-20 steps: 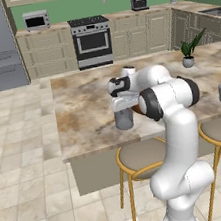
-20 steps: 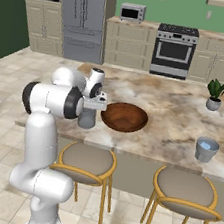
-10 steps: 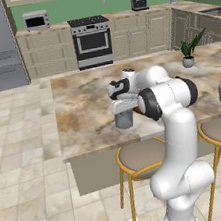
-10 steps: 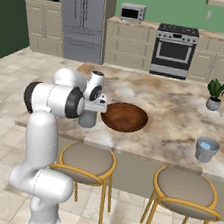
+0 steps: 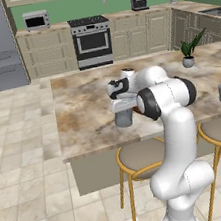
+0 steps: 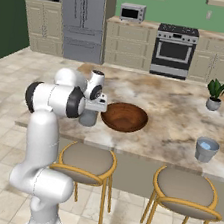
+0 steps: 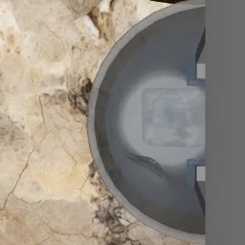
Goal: There are four ice cubes in the ice bowl. Place two ice cubes in each glass of water.
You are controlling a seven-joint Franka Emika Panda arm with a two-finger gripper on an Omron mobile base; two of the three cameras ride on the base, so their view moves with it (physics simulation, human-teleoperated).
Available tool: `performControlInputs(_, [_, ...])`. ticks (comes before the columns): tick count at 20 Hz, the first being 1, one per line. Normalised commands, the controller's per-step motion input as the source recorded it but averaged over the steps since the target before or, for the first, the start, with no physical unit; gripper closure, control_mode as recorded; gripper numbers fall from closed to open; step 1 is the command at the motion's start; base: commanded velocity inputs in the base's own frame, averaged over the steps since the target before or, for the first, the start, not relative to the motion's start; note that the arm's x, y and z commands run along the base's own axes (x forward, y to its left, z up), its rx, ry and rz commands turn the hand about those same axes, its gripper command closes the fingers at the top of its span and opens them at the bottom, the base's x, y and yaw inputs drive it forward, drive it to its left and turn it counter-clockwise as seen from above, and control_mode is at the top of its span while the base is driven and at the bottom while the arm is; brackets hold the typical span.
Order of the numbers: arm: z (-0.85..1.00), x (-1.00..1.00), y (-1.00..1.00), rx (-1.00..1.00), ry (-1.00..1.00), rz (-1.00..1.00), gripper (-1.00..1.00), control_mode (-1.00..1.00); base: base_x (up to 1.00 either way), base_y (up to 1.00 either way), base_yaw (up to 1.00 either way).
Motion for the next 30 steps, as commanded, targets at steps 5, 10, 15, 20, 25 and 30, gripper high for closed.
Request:
performControlInputs(5, [0.0, 0.0, 0.0, 0.0, 0.0, -0.01, -1.0, -1.0, 0.0, 0.0, 0.0])
performControlInputs(10, [0.0, 0.0, 0.08, 0.0, 0.0, -0.02, 1.0, -1.0, 0.0, 0.0, 0.0])
performControlInputs(15, [0.05, 0.0, 0.01, 0.0, -0.07, -0.02, 1.0, -1.0, 0.0, 0.0, 0.0])
performControlInputs(20, [0.1, 0.0, 0.1, 0.0, -0.08, -0.02, 1.0, -1.0, 0.0, 0.0, 0.0])
performControlInputs(25, [0.02, 0.0, 0.1, 0.0, -0.07, -0.03, 1.0, -1.0, 0.0, 0.0, 0.0])
performControlInputs(30, [0.45, -0.45, -0.13, 0.02, -0.14, -0.02, 1.0, -1.0, 0.0, 0.0, 0.0])
